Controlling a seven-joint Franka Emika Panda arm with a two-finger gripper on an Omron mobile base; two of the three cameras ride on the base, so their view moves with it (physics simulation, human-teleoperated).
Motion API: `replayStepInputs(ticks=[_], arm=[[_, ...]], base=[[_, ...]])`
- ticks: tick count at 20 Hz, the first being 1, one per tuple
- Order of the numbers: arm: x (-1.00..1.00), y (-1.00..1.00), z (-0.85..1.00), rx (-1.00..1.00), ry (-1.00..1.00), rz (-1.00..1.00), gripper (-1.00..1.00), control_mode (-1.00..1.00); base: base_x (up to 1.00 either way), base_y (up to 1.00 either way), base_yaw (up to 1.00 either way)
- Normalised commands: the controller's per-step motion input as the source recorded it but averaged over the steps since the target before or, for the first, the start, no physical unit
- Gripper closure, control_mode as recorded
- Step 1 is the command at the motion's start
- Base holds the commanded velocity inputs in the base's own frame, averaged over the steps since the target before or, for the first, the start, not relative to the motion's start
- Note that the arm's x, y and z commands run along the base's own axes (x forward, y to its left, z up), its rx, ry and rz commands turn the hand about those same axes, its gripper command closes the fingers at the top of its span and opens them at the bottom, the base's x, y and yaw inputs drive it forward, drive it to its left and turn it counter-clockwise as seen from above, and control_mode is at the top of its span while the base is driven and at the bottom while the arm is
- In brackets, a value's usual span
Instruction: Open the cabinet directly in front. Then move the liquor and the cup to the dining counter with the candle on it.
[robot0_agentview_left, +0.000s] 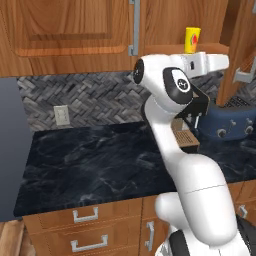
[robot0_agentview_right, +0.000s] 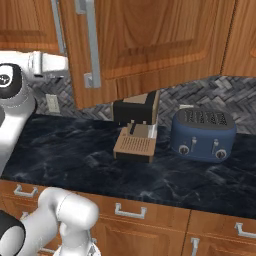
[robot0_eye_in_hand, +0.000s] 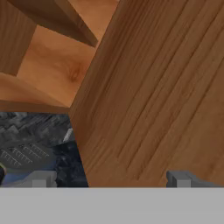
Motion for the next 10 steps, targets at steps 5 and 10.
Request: replayStepInputs(ticks=[5,10], arm=[[-0.01,-1.00,-0.10,0.11,0.05,-0.47,-1.00,-1.00],[0.00,-1.00,-0.09,0.14,0.01,-0.41,-1.00,-1.00]], base=[[0.00,0.00,0.00],[0.00,0.00,0.00]])
